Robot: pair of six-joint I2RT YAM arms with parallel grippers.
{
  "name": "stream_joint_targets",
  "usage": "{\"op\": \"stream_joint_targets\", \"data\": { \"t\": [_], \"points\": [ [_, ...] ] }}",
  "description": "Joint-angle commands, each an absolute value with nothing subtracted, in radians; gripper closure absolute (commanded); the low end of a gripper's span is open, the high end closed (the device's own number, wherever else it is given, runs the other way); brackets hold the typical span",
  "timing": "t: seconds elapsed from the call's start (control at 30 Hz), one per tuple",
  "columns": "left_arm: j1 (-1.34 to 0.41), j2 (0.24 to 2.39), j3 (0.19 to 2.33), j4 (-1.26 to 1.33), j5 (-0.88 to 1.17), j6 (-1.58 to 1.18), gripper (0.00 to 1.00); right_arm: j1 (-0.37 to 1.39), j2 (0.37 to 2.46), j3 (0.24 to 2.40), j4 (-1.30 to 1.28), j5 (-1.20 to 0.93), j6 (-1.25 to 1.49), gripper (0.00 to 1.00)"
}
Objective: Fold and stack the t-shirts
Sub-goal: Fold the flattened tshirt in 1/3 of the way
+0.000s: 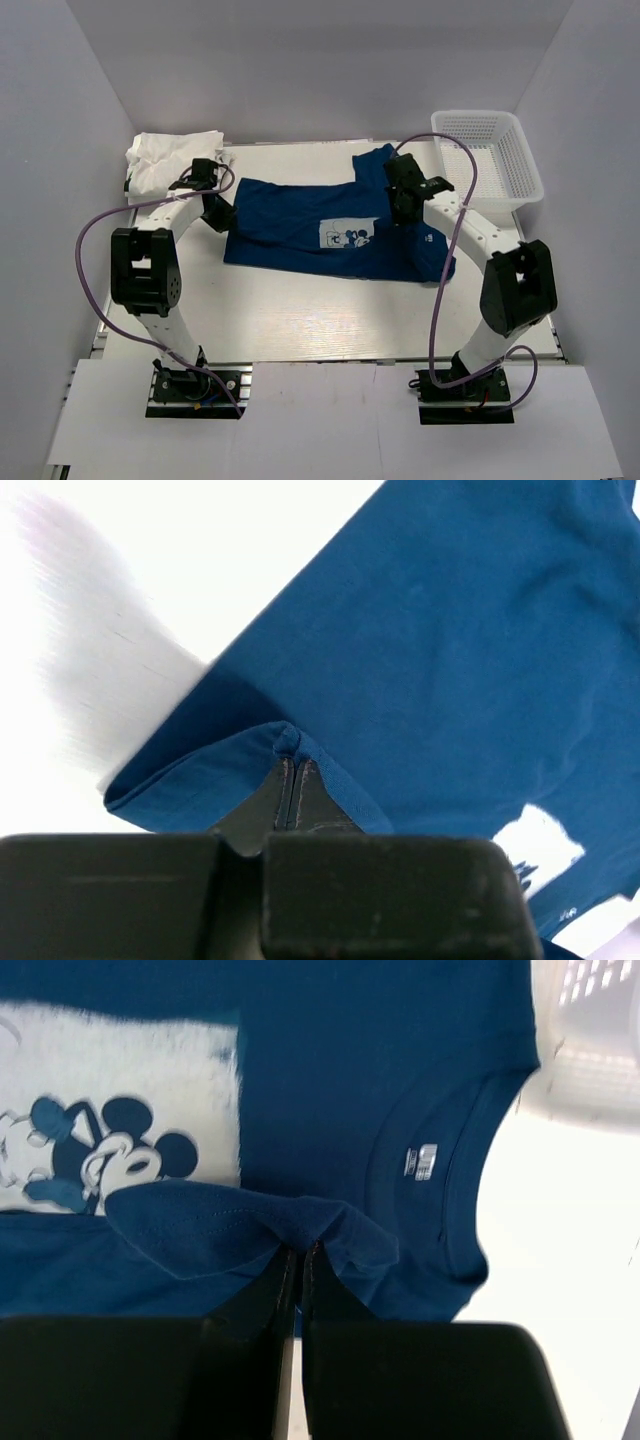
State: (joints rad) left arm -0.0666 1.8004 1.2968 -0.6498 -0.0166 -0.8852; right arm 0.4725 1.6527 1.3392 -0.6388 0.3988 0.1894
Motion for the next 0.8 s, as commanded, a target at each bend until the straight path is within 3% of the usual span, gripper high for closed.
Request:
{"op": "stream_joint_targets", "data": {
  "t": [0.0, 0.5, 0.7, 0.77],
  "points": [
    [-0.048, 1.787, 1.331, -0.655, -0.083, -0.917, 1.00, 0.431, 1.693, 1.417, -0.580, 0.354, 0.115, 1.00],
    [-0.037, 1.825, 1.351, -0.615, -0.086, -0.913, 1.00, 0.351, 1.764, 1.442, -0.440, 0.262, -0.227, 1.00],
    [-0.037, 1.847, 1.342, -0.594, -0.077, -0.913, 0.99, 0.333, 1.942, 1.636, -0.541, 0.182, -0.301, 1.00],
    [-0.037, 1.847, 1.355, -0.603, -0.100, -0.913, 0.74, 0.333, 2.015, 1.727, -0.597, 0.199, -0.279, 0.84]
  ]
}}
